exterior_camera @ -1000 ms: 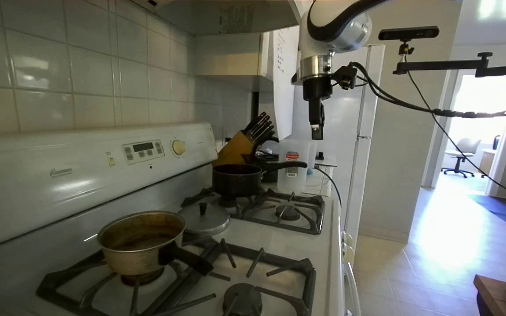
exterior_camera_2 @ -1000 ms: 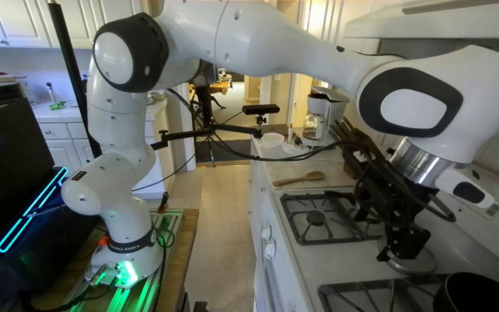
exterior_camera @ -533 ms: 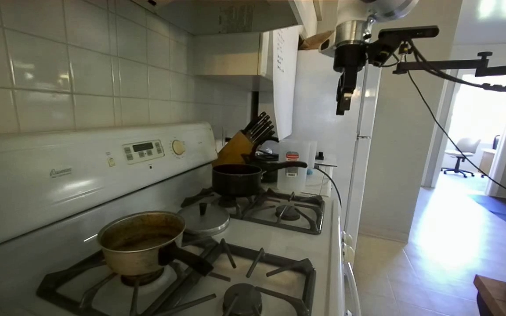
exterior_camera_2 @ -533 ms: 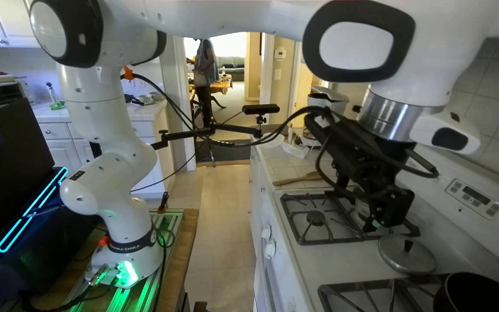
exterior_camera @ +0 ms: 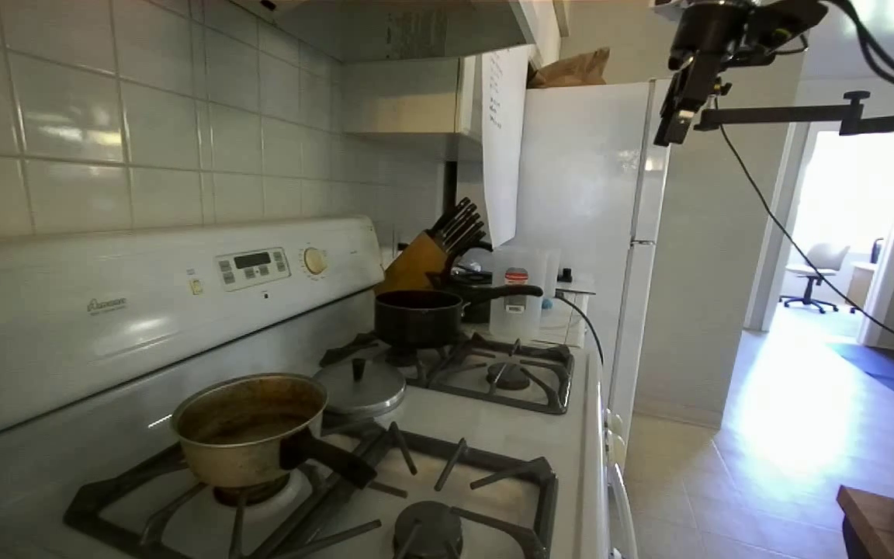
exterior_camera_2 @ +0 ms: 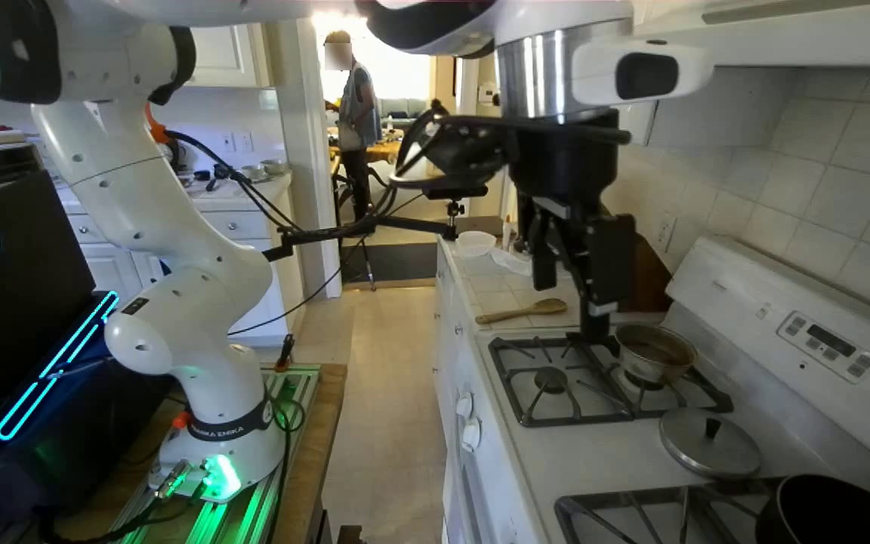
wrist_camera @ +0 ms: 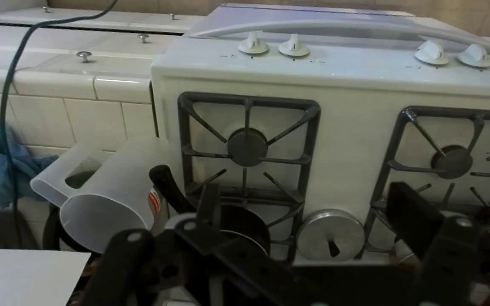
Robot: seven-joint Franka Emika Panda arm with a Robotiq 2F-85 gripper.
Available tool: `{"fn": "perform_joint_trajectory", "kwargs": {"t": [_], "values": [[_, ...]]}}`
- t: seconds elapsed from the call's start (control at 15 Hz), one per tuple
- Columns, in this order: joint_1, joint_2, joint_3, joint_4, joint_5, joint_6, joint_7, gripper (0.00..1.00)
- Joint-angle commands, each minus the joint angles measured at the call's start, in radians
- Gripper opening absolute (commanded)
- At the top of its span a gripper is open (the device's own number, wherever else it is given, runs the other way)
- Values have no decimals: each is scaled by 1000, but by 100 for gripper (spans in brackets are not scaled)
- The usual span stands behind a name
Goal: Turn the pot to the right
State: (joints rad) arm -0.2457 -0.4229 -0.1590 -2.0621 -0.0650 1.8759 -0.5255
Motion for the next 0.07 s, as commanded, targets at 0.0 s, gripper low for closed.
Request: {"fn": "perform_joint_trajectory", "kwargs": {"t": [0.0], "values": [[51, -24, -40, -14, -24, -3, 21, 100]]}}
